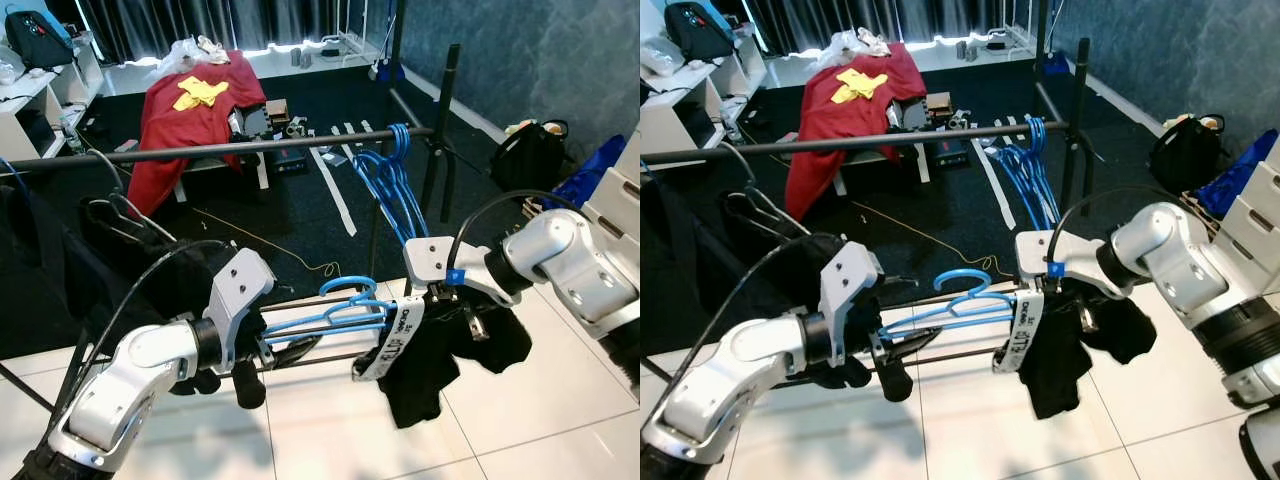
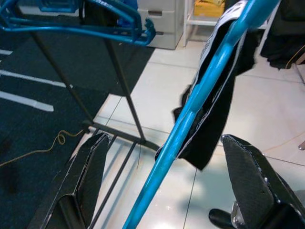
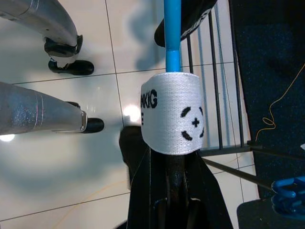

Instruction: Hang hanger

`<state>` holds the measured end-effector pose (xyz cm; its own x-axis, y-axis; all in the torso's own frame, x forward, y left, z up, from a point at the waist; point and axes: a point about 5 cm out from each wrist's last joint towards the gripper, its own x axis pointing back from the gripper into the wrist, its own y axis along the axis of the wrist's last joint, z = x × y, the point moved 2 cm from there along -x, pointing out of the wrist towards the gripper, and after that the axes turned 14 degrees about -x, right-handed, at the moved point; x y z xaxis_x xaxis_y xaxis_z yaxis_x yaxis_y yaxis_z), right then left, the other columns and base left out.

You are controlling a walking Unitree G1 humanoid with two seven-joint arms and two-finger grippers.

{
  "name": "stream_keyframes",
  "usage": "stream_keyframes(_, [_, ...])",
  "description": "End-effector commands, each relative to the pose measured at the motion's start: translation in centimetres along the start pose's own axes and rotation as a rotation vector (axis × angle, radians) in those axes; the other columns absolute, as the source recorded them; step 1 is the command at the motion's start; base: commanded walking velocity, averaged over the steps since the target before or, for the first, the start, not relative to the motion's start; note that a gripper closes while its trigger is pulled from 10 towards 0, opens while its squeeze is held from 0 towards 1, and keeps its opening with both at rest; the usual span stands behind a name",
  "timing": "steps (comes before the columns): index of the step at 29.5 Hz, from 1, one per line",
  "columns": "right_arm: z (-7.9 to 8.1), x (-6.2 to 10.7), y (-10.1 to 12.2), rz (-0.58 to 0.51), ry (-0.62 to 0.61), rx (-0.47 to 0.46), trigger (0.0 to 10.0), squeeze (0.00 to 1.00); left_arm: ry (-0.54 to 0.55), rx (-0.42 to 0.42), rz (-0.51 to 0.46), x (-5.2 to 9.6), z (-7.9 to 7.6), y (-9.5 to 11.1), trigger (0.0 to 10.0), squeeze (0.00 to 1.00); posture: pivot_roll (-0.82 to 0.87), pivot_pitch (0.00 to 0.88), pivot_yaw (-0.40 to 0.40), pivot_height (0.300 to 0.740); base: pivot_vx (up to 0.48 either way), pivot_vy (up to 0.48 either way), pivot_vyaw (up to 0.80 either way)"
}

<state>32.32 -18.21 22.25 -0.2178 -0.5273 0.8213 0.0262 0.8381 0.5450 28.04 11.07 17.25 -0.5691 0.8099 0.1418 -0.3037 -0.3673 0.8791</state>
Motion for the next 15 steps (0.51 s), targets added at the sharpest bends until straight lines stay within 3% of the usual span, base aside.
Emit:
stream_keyframes(1, [-0.3,0.5,0.6,-0.011,-0.016,0.028,0.0,0.0,-0.003,0.002,0.039,-0.1,-0.1,-0.6,10.0,0.0,-0.13,0.014,0.041,0.74,0.0,0.0,0.0])
stream_keyframes(13, [-0.4,0.3,3.0,-0.132,0.002,0.081,0.0,0.0,-0.009,0.036,0.012,-1.1,-0.9,-0.6,10.0,0.0,-0.12,0.006,0.039,0.74,0.0,0.0,0.0])
stream_keyframes(14, [-0.5,0.3,3.1,-0.138,0.003,0.083,0.0,0.0,-0.011,0.039,0.007,-1.2,-1.0,-0.5,8.8,0.0,-0.12,0.006,0.039,0.74,0.0,0.0,0.0])
stream_keyframes(15, [-0.5,0.3,3.1,-0.138,0.003,0.083,0.0,0.0,-0.011,0.039,0.007,-1.2,-1.0,-0.5,8.8,0.0,-0.12,0.006,0.039,0.74,0.0,0.0,0.0])
